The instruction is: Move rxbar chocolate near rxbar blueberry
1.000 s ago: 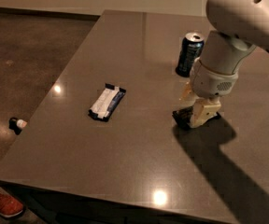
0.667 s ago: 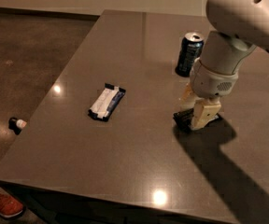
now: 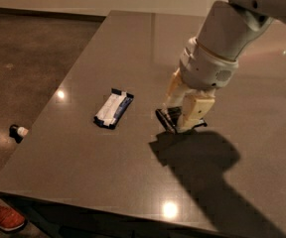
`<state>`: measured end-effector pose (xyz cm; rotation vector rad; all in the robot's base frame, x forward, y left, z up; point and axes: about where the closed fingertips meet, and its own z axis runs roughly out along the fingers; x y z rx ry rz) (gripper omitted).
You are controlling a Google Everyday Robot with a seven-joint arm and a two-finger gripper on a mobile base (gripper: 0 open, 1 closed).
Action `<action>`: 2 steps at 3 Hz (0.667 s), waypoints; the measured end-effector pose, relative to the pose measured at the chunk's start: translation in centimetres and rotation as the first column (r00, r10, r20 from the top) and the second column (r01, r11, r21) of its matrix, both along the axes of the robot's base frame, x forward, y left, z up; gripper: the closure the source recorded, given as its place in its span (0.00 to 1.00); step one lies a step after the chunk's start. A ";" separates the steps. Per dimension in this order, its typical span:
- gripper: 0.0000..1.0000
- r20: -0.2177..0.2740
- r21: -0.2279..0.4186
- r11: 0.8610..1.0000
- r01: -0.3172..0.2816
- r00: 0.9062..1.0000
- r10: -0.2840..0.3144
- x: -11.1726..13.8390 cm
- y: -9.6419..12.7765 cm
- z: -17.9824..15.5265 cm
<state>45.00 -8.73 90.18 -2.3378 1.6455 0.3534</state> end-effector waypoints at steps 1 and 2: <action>1.00 0.012 0.090 0.992 -0.088 0.996 0.087 -2.5 5.6 2.4; 1.00 0.015 0.106 0.988 -0.116 0.993 0.115 -3.4 8.1 2.0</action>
Offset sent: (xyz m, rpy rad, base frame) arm -0.0468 0.1077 0.0149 0.1222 0.0055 0.1521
